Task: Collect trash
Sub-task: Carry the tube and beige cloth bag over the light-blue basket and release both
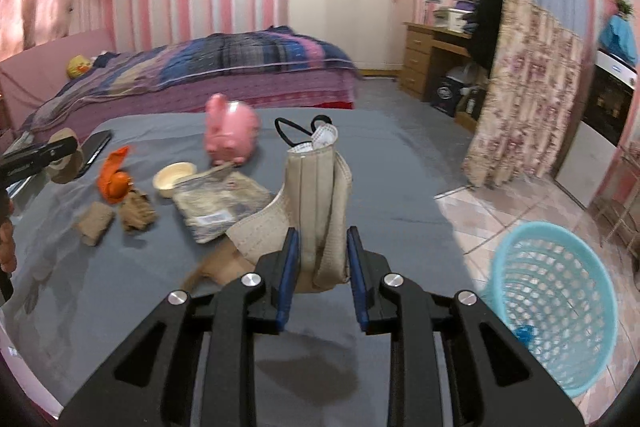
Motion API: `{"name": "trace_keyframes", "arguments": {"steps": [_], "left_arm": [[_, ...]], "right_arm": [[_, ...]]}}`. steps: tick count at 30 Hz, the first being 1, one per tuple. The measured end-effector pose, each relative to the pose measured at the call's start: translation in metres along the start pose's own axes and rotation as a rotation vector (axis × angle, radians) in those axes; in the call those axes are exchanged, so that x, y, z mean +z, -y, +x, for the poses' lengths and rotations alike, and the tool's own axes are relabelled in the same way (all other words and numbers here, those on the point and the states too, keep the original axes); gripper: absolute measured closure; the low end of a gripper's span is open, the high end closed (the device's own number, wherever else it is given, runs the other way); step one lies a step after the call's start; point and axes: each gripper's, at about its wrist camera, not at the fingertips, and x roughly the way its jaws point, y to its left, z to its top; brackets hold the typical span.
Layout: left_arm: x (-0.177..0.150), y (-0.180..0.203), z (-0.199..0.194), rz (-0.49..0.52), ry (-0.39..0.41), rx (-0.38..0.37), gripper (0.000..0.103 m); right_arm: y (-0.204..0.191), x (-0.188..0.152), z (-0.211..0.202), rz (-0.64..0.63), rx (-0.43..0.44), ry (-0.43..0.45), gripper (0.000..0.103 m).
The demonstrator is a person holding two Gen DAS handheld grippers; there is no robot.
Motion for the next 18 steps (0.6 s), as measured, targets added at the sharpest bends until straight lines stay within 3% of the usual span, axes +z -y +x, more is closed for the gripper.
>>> {"name": "trace_keyframes", "arguments": {"steps": [7, 18], "left_arm": [[0.010, 0.048, 0.011, 0.051, -0.003, -0.029, 0.046], [0.016, 0.129, 0.028, 0.081, 0.007, -0.129, 0.046]], "right_arm": [[0.048, -0.013, -0.004, 0.092, -0.030, 0.019, 0.078], [0.106, -0.025, -0.011, 0.158, -0.164, 0.027, 0.078]]}}
